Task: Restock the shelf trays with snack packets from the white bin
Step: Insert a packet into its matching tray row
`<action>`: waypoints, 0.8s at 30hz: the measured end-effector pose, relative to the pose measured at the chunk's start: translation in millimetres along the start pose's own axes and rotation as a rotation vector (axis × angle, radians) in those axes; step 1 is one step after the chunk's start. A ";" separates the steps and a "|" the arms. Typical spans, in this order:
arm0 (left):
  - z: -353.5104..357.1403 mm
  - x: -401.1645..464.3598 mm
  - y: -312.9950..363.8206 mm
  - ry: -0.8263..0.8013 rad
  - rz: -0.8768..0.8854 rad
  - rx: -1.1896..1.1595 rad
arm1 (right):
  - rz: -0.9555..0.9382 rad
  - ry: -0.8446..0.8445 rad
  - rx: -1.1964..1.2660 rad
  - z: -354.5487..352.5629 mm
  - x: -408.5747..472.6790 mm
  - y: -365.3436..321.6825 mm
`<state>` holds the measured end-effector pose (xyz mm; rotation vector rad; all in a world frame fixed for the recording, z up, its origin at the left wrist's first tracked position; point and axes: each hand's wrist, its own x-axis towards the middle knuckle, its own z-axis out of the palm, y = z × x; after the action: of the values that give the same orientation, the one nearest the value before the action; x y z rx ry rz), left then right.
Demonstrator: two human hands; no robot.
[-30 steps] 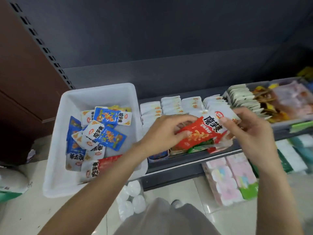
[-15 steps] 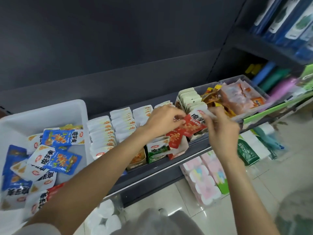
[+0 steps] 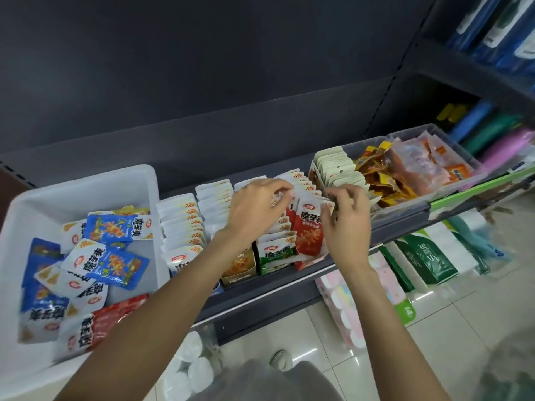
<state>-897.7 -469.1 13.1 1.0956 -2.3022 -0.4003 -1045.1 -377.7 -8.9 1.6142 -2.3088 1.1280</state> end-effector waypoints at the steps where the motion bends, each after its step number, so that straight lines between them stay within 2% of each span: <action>1: -10.1 -9.2 -4.3 0.086 0.009 -0.047 | -0.004 0.046 0.043 -10.3 -3.4 -7.9; 5: -55.5 -61.9 -30.0 0.374 0.030 -0.185 | -0.122 0.025 0.283 -37.8 -21.2 -56.2; 8: -89.8 -111.1 -57.4 0.474 -0.059 -0.181 | -0.286 -0.144 0.417 -33.6 -35.0 -102.2; 10: -110.4 -143.6 -81.5 0.461 -0.172 -0.128 | -0.396 -0.308 0.426 -16.7 -46.4 -132.1; 12: -127.6 -173.6 -110.3 0.359 -0.272 -0.046 | -0.484 -0.492 0.369 8.3 -61.3 -161.1; 16: -144.4 -225.5 -175.3 0.003 -0.484 0.145 | -0.563 -0.831 0.304 66.7 -94.3 -212.9; 18: -148.9 -244.0 -198.7 -0.176 -0.585 0.187 | -0.603 -0.989 0.188 96.6 -107.3 -234.6; 22: -158.0 -254.0 -222.7 -0.497 -0.640 0.231 | -0.729 -1.206 -0.107 155.5 -125.6 -261.4; 24: -159.9 -251.8 -226.9 -0.554 -0.631 0.293 | -0.740 -1.266 -0.172 176.4 -133.1 -264.4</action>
<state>-533.1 -418.3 -56.6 2.0884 -2.4720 -0.6857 -708.7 -427.4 -64.8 3.1887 -1.6430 -0.4060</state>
